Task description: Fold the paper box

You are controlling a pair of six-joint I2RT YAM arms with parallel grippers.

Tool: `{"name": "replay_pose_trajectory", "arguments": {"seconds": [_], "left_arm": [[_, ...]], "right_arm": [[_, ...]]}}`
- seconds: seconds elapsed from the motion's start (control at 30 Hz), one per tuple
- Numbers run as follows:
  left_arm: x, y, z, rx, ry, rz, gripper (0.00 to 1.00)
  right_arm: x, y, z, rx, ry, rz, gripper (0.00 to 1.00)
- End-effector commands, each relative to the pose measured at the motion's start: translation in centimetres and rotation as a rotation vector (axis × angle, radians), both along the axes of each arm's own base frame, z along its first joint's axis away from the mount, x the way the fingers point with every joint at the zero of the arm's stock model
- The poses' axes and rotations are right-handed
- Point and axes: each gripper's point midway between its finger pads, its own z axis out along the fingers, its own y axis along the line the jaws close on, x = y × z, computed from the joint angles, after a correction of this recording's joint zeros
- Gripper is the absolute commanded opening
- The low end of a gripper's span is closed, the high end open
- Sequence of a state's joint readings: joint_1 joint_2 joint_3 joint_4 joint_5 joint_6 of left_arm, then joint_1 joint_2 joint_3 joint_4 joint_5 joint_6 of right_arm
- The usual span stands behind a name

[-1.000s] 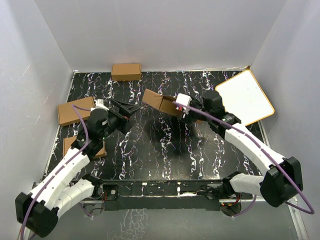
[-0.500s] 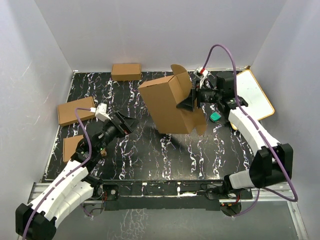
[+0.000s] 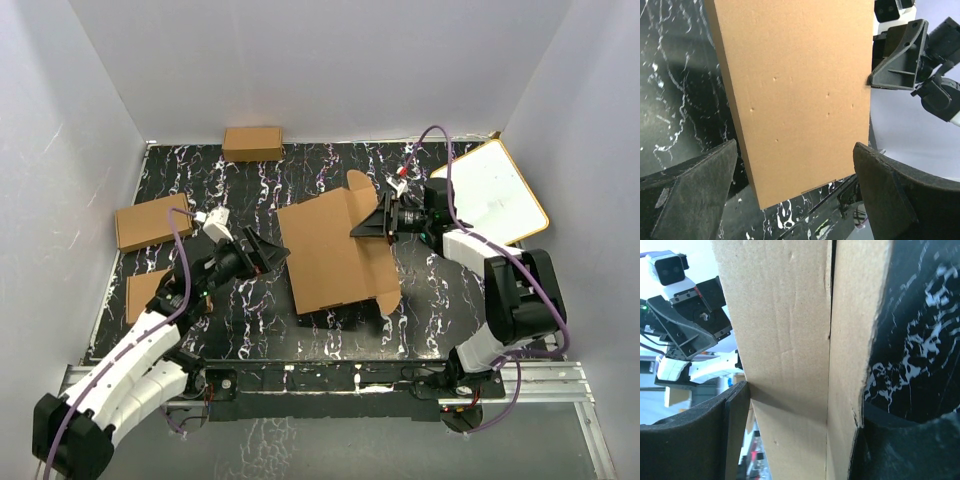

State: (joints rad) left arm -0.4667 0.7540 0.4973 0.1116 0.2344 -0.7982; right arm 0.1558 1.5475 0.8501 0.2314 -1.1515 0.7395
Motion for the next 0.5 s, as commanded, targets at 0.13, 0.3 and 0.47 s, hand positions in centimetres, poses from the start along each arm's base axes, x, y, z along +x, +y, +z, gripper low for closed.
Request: {"name": "replay_pose_trajectory", "arguments": {"seconds": [0.13,0.3,0.47], "left_arm": [[0.7,0.3,-2.5,0.131,0.228,0.031,0.91],[1.3,-0.6,-3.0,0.134,0.268,0.001,0.83],[1.9,-1.0,-5.7,0.204,0.355,-0.024,0.81]], "right_arm": [[0.9,0.2,-2.8,0.033,0.109,-0.04,0.5],[1.3,0.4,-5.3,0.009,0.182,-0.07,0.51],[1.8,0.2,-7.2,-0.071,0.134,-0.081,0.66]]}}
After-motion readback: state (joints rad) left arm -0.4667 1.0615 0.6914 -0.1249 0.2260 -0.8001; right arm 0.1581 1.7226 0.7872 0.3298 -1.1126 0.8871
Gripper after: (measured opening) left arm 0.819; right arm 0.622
